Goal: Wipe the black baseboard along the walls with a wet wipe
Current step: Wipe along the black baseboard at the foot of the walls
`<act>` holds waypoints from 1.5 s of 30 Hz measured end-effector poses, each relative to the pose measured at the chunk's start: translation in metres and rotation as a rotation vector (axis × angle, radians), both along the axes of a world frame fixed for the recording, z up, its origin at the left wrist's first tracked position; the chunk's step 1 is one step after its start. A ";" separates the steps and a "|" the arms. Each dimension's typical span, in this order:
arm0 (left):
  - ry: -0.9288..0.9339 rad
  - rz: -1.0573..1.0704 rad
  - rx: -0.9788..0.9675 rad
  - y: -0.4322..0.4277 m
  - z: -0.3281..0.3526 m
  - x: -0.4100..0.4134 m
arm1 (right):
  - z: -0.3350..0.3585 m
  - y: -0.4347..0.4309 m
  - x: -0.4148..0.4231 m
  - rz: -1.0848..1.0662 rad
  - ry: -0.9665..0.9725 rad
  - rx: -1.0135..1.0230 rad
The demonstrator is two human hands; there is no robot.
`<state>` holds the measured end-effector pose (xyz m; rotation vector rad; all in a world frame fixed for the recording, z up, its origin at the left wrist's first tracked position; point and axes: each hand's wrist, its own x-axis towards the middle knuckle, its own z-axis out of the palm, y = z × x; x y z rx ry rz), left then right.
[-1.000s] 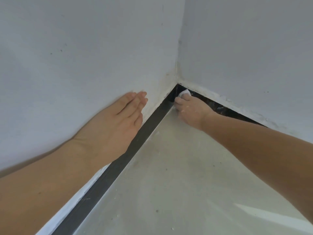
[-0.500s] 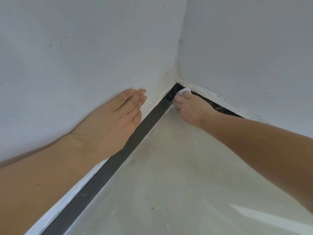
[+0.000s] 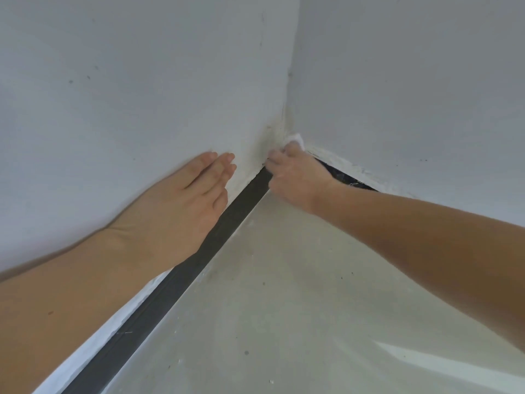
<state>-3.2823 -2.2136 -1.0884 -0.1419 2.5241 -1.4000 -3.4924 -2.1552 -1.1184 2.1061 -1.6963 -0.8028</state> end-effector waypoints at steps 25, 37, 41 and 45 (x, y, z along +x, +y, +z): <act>0.217 -0.015 0.341 0.000 0.004 -0.002 | -0.056 -0.010 0.020 -1.364 -1.808 -0.731; 0.249 -0.024 0.420 0.000 0.001 -0.002 | -0.028 0.018 0.009 -1.162 -1.681 -0.551; 0.262 -0.016 0.435 0.000 0.001 -0.003 | -0.045 0.012 0.057 -1.022 -1.807 -0.605; 0.241 -0.016 0.418 0.001 0.002 -0.002 | -0.054 0.054 0.092 -0.543 -1.680 -0.179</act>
